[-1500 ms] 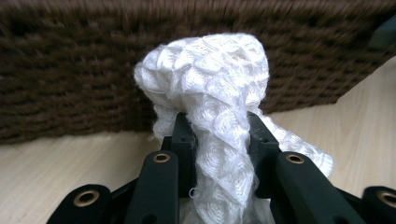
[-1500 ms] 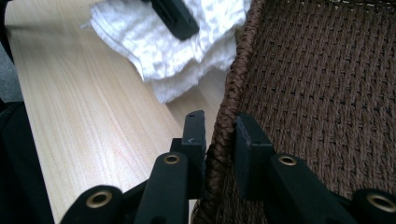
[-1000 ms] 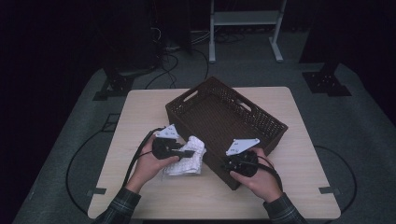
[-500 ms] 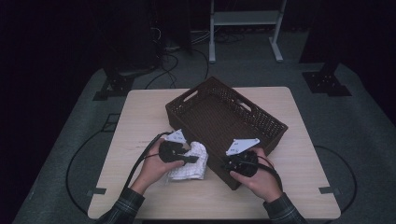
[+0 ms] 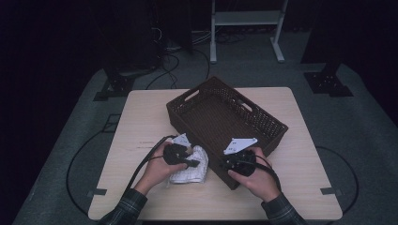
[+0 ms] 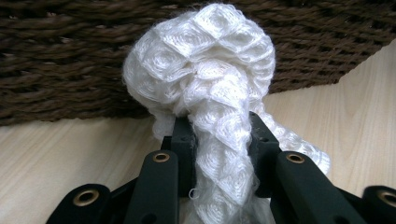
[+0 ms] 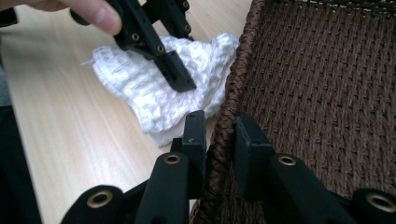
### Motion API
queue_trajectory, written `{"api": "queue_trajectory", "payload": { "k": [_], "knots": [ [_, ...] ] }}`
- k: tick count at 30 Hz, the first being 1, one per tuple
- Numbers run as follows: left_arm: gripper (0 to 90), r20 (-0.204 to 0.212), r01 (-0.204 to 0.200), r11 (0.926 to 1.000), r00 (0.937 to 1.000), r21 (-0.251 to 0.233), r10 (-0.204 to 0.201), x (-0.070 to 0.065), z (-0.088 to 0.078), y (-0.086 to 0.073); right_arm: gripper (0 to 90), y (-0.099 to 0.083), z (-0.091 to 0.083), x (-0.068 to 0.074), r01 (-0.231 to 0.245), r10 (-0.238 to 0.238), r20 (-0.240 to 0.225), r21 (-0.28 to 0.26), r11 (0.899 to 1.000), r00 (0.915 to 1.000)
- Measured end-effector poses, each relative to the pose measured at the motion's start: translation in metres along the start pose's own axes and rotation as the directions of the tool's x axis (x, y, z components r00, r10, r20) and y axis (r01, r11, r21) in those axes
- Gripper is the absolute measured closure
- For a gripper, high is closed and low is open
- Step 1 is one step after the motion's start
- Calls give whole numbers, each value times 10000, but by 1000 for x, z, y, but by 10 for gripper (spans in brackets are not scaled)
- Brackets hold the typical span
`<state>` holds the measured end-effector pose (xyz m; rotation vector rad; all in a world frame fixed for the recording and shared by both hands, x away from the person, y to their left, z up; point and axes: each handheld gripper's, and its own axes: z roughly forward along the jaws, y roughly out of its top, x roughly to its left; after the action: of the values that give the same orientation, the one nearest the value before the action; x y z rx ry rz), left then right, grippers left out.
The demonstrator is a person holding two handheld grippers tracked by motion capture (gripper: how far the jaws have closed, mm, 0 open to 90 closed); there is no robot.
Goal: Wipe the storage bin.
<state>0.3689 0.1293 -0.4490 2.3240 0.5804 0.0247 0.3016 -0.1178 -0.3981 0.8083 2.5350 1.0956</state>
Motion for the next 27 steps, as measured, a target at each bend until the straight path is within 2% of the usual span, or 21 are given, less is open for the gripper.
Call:
{"api": "queue_trajectory", "payload": {
  "k": [5,10,13,17,20,27],
  "knots": [
    [694,7,-57,10000,10000,-59,57,-2,-2,0,754,7,6,-1,-190,190,61,75,9998,9998],
    [694,16,-110,9999,9999,-89,110,-3,-3,1,742,16,15,-2,-148,148,10,83,9999,9999],
    [694,88,-91,9999,9999,61,91,-2,-1,0,738,19,19,-3,-192,192,-36,86,9998,9998],
    [694,115,27,9997,9999,253,-30,0,4,-2,729,19,18,-2,-4,4,102,15,10000,9999],
    [694,107,-58,10000,9999,56,58,-2,0,0,709,18,15,-1,162,-162,258,-12,9999,9995],
    [695,30,-159,9988,9999,-458,161,-2,-15,4,656,15,7,-2,167,-169,213,90,9998,9996]
  ]
}}
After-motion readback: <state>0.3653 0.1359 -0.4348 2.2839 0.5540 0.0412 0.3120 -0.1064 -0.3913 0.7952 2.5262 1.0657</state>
